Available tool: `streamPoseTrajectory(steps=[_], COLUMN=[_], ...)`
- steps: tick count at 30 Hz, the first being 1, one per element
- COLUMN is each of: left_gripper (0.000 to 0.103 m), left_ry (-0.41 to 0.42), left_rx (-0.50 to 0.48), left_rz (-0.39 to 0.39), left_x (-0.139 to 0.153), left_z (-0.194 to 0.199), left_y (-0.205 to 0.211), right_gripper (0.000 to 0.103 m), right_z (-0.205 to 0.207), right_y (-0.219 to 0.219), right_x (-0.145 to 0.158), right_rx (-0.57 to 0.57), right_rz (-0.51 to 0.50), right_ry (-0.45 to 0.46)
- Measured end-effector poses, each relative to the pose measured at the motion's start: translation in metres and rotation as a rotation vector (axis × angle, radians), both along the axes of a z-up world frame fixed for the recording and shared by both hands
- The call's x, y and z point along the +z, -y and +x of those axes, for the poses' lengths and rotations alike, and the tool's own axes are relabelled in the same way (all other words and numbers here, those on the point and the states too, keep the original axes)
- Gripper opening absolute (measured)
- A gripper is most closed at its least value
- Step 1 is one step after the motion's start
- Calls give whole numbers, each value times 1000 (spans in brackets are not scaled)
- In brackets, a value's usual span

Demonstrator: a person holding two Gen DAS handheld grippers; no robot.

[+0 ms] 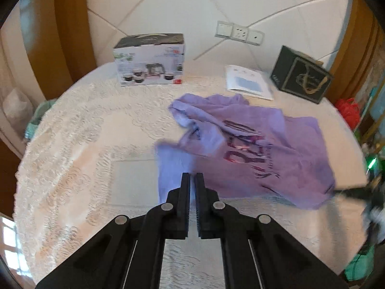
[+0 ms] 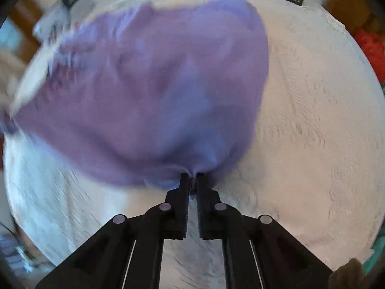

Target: Fold clothes

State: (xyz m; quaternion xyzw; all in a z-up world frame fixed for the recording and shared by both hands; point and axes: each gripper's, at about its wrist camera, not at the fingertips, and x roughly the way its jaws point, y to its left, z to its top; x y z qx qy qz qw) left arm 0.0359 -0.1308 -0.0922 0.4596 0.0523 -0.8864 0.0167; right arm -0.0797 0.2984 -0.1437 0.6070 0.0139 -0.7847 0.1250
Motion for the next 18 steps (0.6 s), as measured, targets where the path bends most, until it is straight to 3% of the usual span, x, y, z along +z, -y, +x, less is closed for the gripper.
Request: streamPoseTrajectory(steps=[4, 5, 6, 7, 8, 9, 12, 18], left_gripper=[2, 3, 3, 3, 3, 5, 15, 18], left_ry=[51, 67, 83, 97, 107, 118, 152, 202], left_rx=[22, 25, 27, 26, 22, 17, 8, -58], left_rz=[6, 8, 16, 33, 54, 65, 60, 54], left_x=[-20, -25, -30, -34, -39, -43, -56, -78], left_z=[-20, -24, -27, -29, -29, -30, -30, -30], left_y=[9, 10, 11, 12, 13, 14, 14, 0], right_gripper=[7, 15, 39, 52, 60, 59, 59, 63], right_z=[-52, -67, -77, -85, -88, -87, -73, -42], right_y=[1, 4, 9, 15, 17, 17, 8, -27], right_x=[72, 88, 96, 101, 106, 109, 99, 37], right_rx=[-59, -72, -77, -81, -78, -69, -71, -103], right_rz=[-72, -68, -51, -31, -27, -30, -11, -60], right_ry=[-212, -258, -271, -268, -273, -281, -251, -58])
